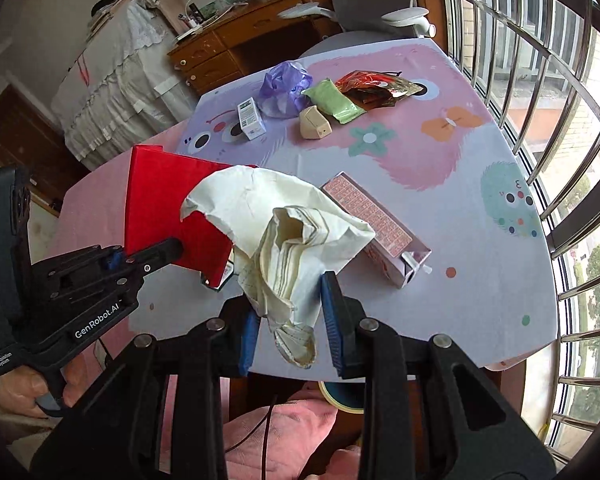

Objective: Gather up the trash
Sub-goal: 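Carry the red paper and white tissue over the bin with both tools, then open both tools over the bin to drop the paper and tissue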

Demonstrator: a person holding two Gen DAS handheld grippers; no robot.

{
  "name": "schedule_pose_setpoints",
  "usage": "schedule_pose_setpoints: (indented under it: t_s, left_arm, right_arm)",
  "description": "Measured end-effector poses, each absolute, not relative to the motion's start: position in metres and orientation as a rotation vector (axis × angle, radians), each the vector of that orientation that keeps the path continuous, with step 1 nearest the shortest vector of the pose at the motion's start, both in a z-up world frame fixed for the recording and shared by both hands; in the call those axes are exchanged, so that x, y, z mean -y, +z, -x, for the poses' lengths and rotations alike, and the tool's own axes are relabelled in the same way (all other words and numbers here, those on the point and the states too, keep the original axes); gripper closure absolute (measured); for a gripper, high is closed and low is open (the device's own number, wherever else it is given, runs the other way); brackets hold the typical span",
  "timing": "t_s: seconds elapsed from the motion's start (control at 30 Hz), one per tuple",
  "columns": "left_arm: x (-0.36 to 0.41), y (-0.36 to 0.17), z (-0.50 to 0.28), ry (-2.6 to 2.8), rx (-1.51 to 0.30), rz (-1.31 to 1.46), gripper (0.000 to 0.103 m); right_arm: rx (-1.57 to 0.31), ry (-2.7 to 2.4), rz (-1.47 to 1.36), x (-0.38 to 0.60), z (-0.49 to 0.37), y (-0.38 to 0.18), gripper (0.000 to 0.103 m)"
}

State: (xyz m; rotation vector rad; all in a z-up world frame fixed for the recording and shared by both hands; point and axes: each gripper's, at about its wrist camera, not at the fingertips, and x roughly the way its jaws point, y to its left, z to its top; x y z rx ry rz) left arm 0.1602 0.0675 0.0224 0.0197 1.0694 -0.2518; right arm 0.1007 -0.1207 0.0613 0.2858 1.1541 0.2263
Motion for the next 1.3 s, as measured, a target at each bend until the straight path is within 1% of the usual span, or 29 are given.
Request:
schedule_pose_setpoints:
  t_s: [0.23, 0.47, 0.6, 0.73, 0.83, 1.1, 1.2, 1.23, 1.27, 1.3]
  left_arm:
    - [-0.047, 0.006, -0.052, -0.221, -1.081, 0.057, 0.093]
    - [-0.023, -0.030, 0.035, -0.229, -1.166, 0.035, 0.092]
    - [-0.012, -0.062, 0.059, -0.245, -1.232, 0.000, 0.092]
    - [-0.004, -0.107, 0.068, -0.261, -1.285, -0.031, 0.092]
    - [-0.003, -0.155, 0.064, -0.275, -1.327, -0.043, 0.092]
    - [0.000, -0.326, 0.043, -0.309, -1.401, -0.064, 0.092]
    - [0.003, -0.383, 0.035, -0.317, -1.437, -0.075, 0.085]
    - [0.004, -0.398, 0.033, -0.324, -1.445, -0.080, 0.077]
    - [0.005, -0.411, 0.032, -0.334, -1.449, -0.082, 0.067]
    - [0.005, -0.422, 0.030, -0.342, -1.451, -0.078, 0.062]
  right_arm:
    - [-1.171, 0.299, -0.236, 0.136, 0.001, 0.049, 0.078]
    - [-1.272, 0.308, -0.242, 0.147, 0.080, 0.005, 0.078]
    - [-1.334, 0.287, -0.251, 0.150, 0.100, -0.031, 0.077]
    - [-1.395, 0.256, -0.244, 0.148, 0.100, -0.084, 0.077]
    - [-1.420, 0.234, -0.208, 0.142, 0.098, -0.137, 0.077]
    - [-1.528, 0.152, -0.227, 0.139, 0.093, -0.316, 0.077]
    - [-1.561, 0.133, -0.273, 0.142, 0.090, -0.369, 0.077]
    - [-1.570, 0.135, -0.298, 0.144, 0.089, -0.383, 0.077]
    - [-1.578, 0.131, -0.313, 0.145, 0.089, -0.396, 0.074]
    - [-1.583, 0.125, -0.316, 0.147, 0.088, -0.406, 0.071]
